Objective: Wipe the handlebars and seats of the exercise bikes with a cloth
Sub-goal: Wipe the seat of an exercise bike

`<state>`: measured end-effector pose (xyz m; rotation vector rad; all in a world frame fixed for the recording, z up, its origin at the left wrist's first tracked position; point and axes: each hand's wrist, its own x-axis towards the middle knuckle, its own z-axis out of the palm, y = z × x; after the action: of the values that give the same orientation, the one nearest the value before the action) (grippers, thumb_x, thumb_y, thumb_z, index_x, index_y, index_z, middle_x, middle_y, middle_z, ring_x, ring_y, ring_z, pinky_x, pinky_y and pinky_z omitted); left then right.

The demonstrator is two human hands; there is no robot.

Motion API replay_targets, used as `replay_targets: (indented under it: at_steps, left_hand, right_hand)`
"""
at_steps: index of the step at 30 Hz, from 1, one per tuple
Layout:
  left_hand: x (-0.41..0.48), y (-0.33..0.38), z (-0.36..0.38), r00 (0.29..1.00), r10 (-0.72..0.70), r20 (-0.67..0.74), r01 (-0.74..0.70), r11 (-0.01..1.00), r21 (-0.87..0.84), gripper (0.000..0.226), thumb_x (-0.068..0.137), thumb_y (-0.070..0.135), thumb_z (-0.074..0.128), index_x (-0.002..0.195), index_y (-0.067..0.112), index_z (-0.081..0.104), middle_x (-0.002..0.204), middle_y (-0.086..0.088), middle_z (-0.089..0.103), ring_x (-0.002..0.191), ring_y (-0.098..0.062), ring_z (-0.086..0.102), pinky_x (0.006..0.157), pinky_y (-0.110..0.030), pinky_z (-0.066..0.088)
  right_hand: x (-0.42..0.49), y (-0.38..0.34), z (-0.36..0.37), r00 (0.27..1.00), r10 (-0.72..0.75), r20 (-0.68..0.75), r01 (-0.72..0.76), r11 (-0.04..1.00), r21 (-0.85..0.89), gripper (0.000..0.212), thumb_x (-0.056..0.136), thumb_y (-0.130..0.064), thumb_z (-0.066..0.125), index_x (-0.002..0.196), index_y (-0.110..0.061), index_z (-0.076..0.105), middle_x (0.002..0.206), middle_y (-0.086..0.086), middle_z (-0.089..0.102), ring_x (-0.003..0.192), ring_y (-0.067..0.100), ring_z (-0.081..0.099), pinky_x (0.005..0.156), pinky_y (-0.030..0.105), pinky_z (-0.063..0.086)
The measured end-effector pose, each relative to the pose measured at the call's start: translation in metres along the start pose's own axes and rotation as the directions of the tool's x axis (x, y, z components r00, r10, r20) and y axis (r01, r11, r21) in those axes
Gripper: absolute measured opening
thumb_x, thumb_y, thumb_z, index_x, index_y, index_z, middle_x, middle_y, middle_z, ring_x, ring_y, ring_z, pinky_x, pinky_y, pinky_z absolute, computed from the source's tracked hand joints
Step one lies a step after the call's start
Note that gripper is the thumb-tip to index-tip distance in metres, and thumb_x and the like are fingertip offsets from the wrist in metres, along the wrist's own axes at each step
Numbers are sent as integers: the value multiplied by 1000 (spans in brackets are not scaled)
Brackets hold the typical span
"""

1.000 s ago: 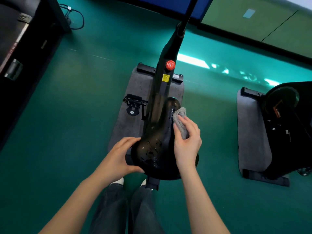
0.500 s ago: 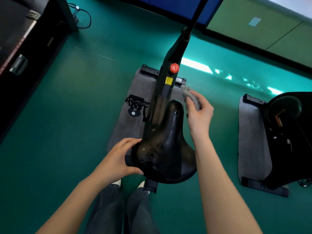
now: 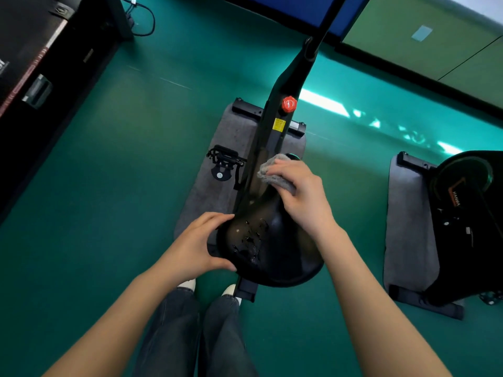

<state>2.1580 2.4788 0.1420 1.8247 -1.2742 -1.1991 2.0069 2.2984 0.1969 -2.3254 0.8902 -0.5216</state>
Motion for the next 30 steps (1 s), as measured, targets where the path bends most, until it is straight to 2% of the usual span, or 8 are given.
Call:
replay_targets:
  at_steps: [3, 7, 11, 18, 20, 22, 26, 30]
  left_hand:
    - [0, 0, 0, 1000, 3, -3, -3, 1000, -17, 97, 47, 41, 89, 133, 30, 47, 128, 17, 43, 122, -5, 42, 108, -32, 34]
    - [-1, -2, 2, 1000, -8, -17, 7, 999, -33, 96, 46, 42, 89, 131, 31, 47, 126, 18, 45, 121, -5, 43, 107, -33, 35]
    - [-5, -4, 5, 997, -36, -61, 33, 998, -45, 94, 46, 43, 89, 130, 29, 48, 122, 20, 46, 116, 2, 44, 105, -25, 35]
    - [-6, -6, 6, 997, -68, -46, 64, 994, -88, 95, 44, 49, 87, 128, 32, 47, 123, 21, 45, 116, 1, 44, 104, -24, 35]
    - [-4, -6, 5, 997, -68, -33, 65, 994, -84, 96, 42, 55, 84, 128, 33, 47, 123, 21, 45, 117, 1, 44, 103, -23, 35]
    - [-3, -7, 5, 997, -69, -32, 66, 994, -86, 96, 40, 57, 82, 127, 33, 48, 122, 22, 45, 116, 1, 44, 103, -21, 34]
    - [-3, -8, 5, 997, -64, -32, 62, 995, -77, 96, 43, 51, 86, 128, 30, 48, 123, 18, 44, 116, -1, 44, 102, -21, 33]
    - [-4, -8, 5, 998, -54, -22, 52, 996, -70, 98, 47, 47, 87, 133, 25, 45, 125, 15, 42, 117, 0, 42, 103, -19, 30]
  right_hand:
    - [-15, -3, 5, 990, -85, 110, 93, 993, -72, 23, 79, 8, 63, 99, -2, 71, 106, 11, 70, 109, 26, 61, 106, 26, 37]
    - [-42, -13, 17, 987, -58, 149, 69, 995, -70, 23, 81, 7, 64, 101, -1, 71, 109, 10, 70, 111, 25, 61, 105, 36, 41]
    - [-67, -32, 31, 996, 22, 82, -22, 1000, 5, 25, 83, 5, 64, 105, -4, 71, 112, 5, 69, 114, 17, 59, 106, 28, 39]
    - [-53, -53, 14, 943, 333, -11, -295, 850, 436, 30, 86, 2, 62, 100, -24, 69, 104, -15, 70, 101, -1, 64, 92, 16, 45]
    - [-28, -43, 0, 936, 327, -129, -263, 896, 359, 26, 87, 0, 62, 103, -18, 69, 105, -11, 69, 100, 0, 63, 93, 18, 45]
    - [-2, -35, -8, 964, 220, -149, -198, 969, 147, 23, 87, -2, 62, 107, -12, 69, 108, -3, 70, 105, 11, 63, 96, 24, 46]
    - [20, -24, 5, 970, 71, 234, -1, 958, -286, 20, 87, 2, 56, 102, -2, 68, 103, 14, 70, 101, 33, 61, 105, 38, 34]
    - [7, -27, 19, 928, 63, 367, 106, 900, -423, 18, 88, 0, 51, 95, -1, 68, 88, 17, 68, 91, 33, 62, 114, 36, 21]
